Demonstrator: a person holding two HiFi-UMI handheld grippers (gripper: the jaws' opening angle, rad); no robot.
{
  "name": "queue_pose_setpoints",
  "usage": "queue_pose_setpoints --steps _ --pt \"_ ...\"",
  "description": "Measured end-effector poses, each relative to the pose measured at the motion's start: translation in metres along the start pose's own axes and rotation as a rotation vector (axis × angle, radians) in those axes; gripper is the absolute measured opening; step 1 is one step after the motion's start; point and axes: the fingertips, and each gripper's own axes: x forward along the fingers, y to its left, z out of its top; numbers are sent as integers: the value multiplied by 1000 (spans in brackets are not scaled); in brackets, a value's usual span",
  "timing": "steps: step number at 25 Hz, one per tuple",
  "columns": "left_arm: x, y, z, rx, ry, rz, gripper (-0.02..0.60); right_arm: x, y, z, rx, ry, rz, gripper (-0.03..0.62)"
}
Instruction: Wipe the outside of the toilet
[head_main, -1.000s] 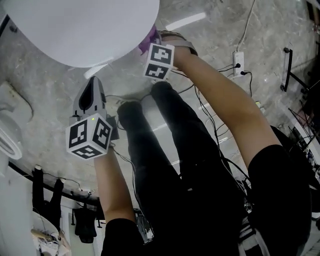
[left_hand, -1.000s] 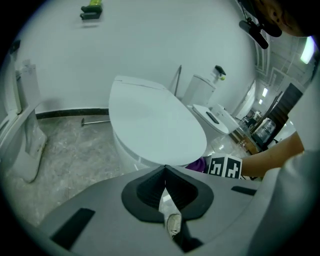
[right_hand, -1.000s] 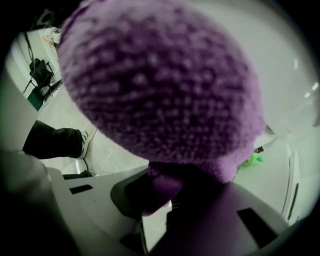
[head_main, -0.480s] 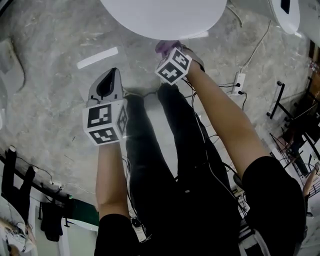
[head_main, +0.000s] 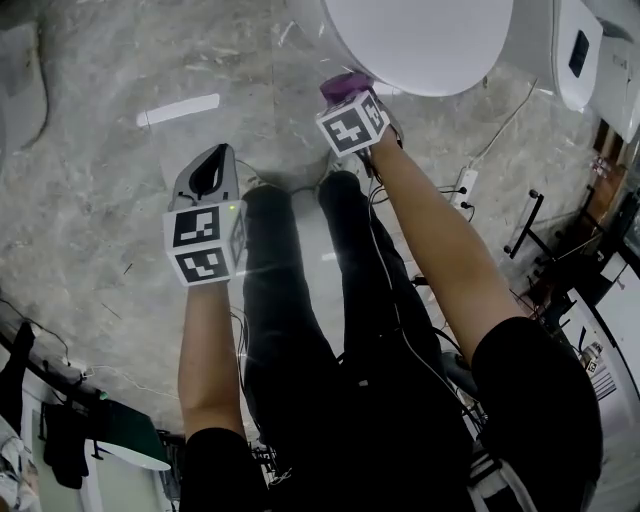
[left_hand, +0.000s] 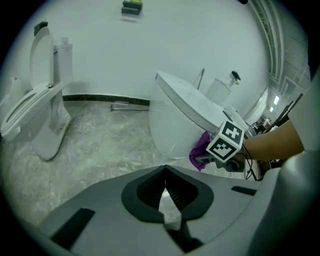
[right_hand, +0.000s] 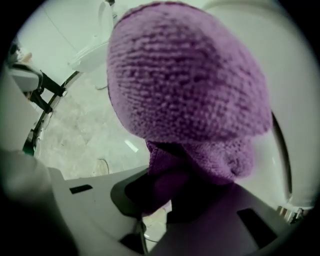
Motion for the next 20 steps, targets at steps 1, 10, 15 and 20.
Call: queue_pose_setpoints --steps 1,10,15,20 --pt "-3 8 -3 -6 3 -1 10 0 3 6 20 -3 -4 60" --pt "-16 56 -5 -25 1 -37 9 4 13 49 217 -37 -52 60" --pt "-25 72 0 -14 -1 -49 10 -2 13 75 292 -89 -83 60" --pt "-27 87 5 -9 6 -53 10 -1 16 85 409 -83 -72 60"
